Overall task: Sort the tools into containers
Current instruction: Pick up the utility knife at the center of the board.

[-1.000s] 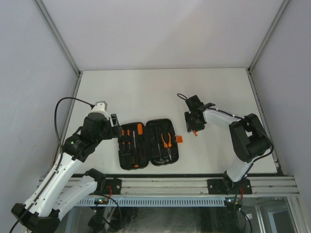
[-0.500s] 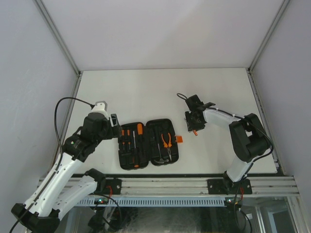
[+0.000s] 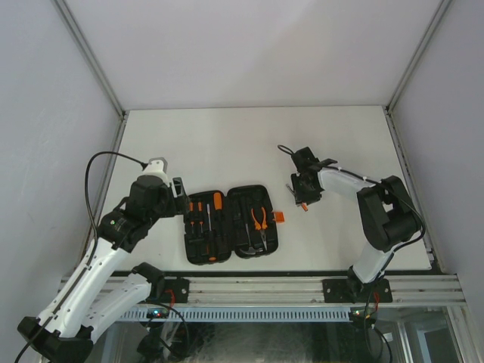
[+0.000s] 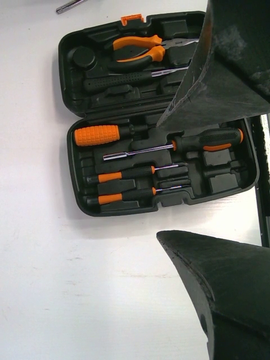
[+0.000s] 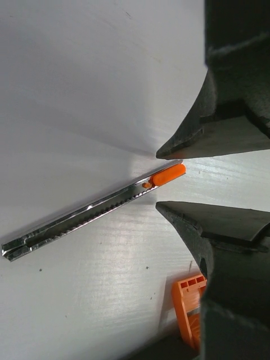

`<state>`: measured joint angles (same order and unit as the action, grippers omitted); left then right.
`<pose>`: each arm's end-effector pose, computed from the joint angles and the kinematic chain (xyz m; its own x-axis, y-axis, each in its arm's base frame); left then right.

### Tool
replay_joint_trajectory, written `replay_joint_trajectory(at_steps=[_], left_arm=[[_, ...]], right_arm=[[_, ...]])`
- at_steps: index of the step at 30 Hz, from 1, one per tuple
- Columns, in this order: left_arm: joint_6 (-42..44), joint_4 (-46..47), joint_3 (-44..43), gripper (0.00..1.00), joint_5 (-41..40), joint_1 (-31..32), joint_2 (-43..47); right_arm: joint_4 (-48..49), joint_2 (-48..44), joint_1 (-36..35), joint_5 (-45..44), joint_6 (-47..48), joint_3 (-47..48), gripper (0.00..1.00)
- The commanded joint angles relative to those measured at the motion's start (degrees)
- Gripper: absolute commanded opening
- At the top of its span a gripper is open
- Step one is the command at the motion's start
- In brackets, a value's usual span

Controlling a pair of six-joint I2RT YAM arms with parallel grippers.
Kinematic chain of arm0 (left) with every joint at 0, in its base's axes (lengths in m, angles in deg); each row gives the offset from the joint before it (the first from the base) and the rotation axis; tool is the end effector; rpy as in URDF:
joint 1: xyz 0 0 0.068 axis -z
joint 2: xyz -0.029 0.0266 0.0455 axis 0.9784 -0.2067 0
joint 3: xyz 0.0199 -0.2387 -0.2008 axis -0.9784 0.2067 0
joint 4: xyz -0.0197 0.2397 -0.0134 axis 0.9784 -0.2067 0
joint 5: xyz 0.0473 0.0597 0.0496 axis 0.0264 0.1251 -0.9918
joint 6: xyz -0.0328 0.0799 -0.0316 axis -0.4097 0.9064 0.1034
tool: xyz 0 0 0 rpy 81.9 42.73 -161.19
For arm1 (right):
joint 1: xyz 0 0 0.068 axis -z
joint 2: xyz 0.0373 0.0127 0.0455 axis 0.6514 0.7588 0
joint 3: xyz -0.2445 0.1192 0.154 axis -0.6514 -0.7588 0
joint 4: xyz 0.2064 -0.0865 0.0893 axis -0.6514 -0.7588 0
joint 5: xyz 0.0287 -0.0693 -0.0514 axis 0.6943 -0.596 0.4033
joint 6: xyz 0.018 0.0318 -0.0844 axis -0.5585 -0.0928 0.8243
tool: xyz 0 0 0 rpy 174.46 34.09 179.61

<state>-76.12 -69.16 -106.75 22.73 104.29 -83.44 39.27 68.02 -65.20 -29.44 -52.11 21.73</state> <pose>0.1269 -0.0413 0.3013 -0.6196 -0.1499 -0.7705 0.0094 0.9801 -0.1982 0.2943 0.1286 0.1732 -0.9459 -0.1360 -0.2945 -0.1478 0.9888 0.0182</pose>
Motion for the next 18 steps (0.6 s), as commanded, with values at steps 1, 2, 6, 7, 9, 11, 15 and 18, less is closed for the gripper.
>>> replay_joint_trajectory(at_steps=[1,2,6,7,9,11,15,18], left_arm=[[0.93,1.93,-0.23,0.75,0.44,-0.29,0.16],[0.97,1.99,-0.17,0.75,0.41,-0.29,0.20],[0.98,2.02,-0.19,0.75,0.58,-0.29,0.05],[1.00,2.02,-0.19,0.75,0.56,-0.27,0.09],[0.97,2.11,-0.19,0.75,0.57,-0.29,0.06],[1.07,2.11,-0.21,0.75,0.60,-0.29,0.01],[1.07,2.12,-0.20,0.75,0.65,-0.28,-0.11],[1.12,2.17,-0.19,0.75,0.74,-0.27,-0.01]], right_arm=[[-0.37,1.24,1.15,1.48,1.87,1.69,0.35],[-0.47,1.50,1.25,1.89,2.01,1.73,0.35],[-0.78,2.64,1.40,3.44,2.21,1.69,0.32],[-0.86,2.86,1.43,3.59,2.20,1.69,0.30],[-1.03,3.14,1.28,3.57,2.21,1.71,0.27],[-1.26,3.36,1.26,3.70,2.21,1.74,0.23],[-1.62,3.67,0.96,3.32,2.08,1.69,0.14],[-1.64,3.57,0.62,2.68,1.88,1.69,0.05]])
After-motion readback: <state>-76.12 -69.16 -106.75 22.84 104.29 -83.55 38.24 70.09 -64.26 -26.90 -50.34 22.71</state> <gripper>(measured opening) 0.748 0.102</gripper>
